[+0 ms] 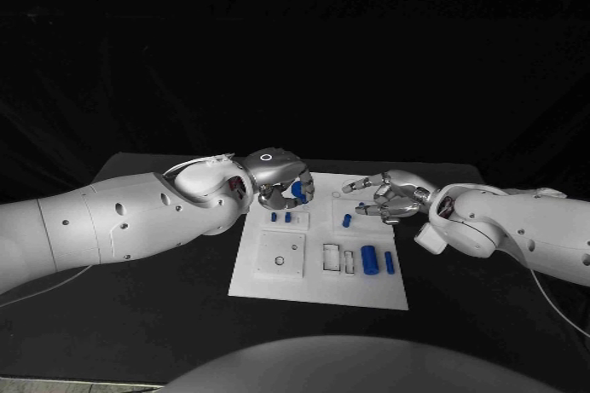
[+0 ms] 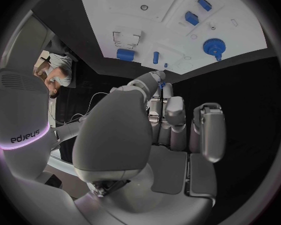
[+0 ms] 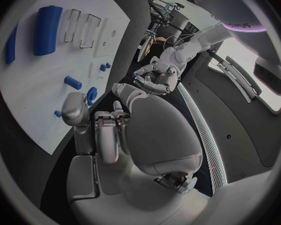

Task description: Assemble the parts on the task board

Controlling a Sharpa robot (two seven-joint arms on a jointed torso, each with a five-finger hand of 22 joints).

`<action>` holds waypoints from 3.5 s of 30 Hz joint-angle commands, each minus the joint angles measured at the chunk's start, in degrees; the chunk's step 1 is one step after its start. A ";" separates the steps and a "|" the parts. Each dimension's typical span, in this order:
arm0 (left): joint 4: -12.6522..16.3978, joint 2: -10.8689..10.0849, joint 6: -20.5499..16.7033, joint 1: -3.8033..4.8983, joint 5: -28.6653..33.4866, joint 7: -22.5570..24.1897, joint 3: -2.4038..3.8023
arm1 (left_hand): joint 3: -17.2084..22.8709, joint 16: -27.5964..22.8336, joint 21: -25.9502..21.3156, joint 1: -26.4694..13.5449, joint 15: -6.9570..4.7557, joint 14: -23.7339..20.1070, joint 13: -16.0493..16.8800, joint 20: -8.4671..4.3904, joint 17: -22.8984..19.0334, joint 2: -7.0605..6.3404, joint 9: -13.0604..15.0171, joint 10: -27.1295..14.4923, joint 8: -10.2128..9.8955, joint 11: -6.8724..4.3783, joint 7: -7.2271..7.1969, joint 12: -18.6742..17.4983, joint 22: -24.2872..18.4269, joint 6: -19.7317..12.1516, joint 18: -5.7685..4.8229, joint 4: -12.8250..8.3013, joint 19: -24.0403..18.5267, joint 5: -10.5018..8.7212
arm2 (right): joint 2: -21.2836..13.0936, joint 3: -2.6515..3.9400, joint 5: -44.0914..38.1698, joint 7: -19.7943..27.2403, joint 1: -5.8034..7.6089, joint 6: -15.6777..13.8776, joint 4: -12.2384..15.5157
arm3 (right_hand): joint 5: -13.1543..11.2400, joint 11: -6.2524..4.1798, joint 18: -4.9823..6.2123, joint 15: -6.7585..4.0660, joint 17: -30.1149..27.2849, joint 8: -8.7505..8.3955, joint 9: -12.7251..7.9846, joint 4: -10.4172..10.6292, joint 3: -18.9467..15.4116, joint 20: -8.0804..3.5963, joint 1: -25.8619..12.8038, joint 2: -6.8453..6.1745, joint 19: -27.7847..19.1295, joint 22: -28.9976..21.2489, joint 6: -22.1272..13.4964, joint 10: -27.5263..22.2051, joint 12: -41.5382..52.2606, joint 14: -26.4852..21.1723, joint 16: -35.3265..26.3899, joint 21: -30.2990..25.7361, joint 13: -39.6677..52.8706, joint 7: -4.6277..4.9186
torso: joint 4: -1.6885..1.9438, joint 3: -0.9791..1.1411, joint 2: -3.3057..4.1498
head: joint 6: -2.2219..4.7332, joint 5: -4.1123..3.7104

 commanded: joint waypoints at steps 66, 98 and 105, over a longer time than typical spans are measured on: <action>-23.38 11.74 0.85 -5.52 -21.31 -6.98 0.17 | -0.66 -2.04 0.73 0.06 -0.67 1.99 -5.05 0.23 -3.22 0.15 -0.37 10.83 -1.29 -1.42 -0.67 -5.47 13.39 1.28 -0.08 -1.61 2.72 -0.29 | -4.07 0.02 -9.89 2.08 0.16 -7.46 4.82 | -0.22 -0.12 0.36 0.19 15.09 1.62 0.43 0.05 -0.46 -0.15 -0.45 -0.12 0.39 7.07 3.02 6.18 -0.29 5.97 0.20 0.24 14.73 0.66 | 0.04 -0.01 -0.03 | 0.00 -0.32; -26.96 14.85 4.64 -6.27 -17.87 -5.77 0.22 | -0.67 -2.34 0.49 0.04 -0.71 1.86 -5.12 0.27 -3.68 0.20 -0.48 10.92 -1.46 -1.41 -0.70 -5.69 13.31 1.23 -0.02 -1.69 2.57 -0.58 | -4.37 0.01 -9.84 2.62 0.16 -7.93 5.17 | -0.34 -0.15 0.34 0.15 15.09 1.79 0.45 0.19 -0.42 -0.19 -0.51 -0.03 0.52 7.10 3.49 6.18 -0.29 5.97 0.20 0.34 14.73 0.88 | -0.02 -0.01 0.01 | 0.00 -0.87; -27.43 15.13 4.92 -6.52 -17.86 -5.65 0.23 | -0.66 -2.42 0.44 0.06 -0.72 1.82 -5.14 0.27 -3.79 0.22 -0.50 10.93 -1.50 -1.42 -0.70 -5.74 13.30 1.21 -0.01 -1.72 2.53 -0.61 | -4.49 0.01 -9.80 2.68 0.16 -8.11 5.11 | -0.35 -0.15 0.34 0.15 15.09 1.83 0.46 0.22 -0.43 -0.19 -0.54 -0.02 0.50 7.09 3.59 6.18 -0.29 5.97 0.20 0.32 14.73 0.91 | 0.02 -0.01 0.02 | 0.00 -0.98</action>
